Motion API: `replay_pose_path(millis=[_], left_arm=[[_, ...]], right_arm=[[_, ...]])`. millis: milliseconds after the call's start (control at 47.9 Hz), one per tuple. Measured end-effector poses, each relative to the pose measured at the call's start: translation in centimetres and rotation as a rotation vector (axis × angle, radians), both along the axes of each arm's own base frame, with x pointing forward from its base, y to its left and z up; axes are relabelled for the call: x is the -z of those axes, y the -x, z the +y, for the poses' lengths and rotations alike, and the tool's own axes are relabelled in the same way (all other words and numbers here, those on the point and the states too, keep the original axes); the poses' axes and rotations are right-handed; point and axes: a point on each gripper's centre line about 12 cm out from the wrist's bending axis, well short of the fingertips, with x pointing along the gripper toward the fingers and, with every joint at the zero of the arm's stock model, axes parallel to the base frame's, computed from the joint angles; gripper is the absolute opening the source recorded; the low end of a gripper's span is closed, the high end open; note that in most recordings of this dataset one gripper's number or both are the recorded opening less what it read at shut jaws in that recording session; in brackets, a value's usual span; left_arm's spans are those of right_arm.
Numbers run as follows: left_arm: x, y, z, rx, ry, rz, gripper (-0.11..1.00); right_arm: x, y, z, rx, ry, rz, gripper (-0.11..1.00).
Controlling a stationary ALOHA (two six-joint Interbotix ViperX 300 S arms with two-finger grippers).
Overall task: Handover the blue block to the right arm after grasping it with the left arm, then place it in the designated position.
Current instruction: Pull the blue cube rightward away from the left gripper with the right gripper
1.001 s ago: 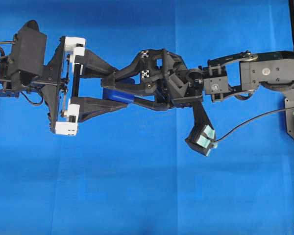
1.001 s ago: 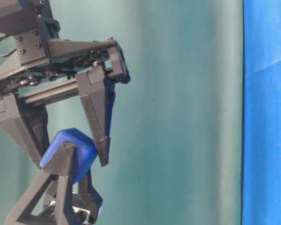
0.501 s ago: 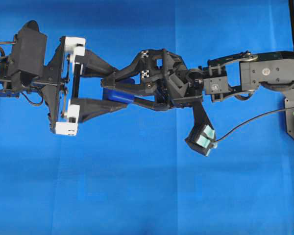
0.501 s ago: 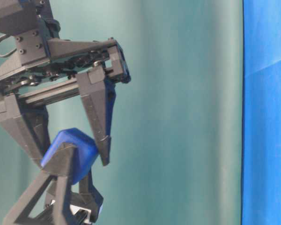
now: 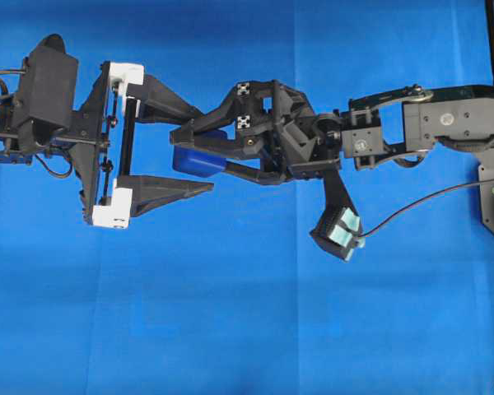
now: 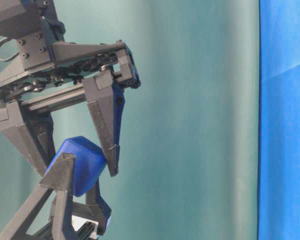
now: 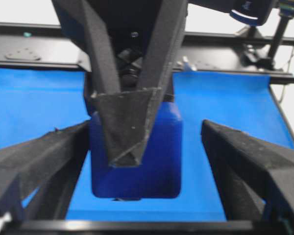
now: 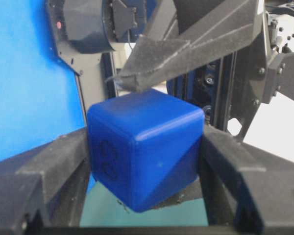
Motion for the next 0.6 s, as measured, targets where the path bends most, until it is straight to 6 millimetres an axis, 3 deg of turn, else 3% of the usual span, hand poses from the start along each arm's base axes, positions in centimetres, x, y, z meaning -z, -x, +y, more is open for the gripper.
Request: replay_pose_path(millis=[605], left_arm=[[-0.1,0.0,0.0,0.0,0.0,-0.002,0.93]], right_arm=[[0.1,6.7,-0.2,0.033,-0.02,0.021,0.46]])
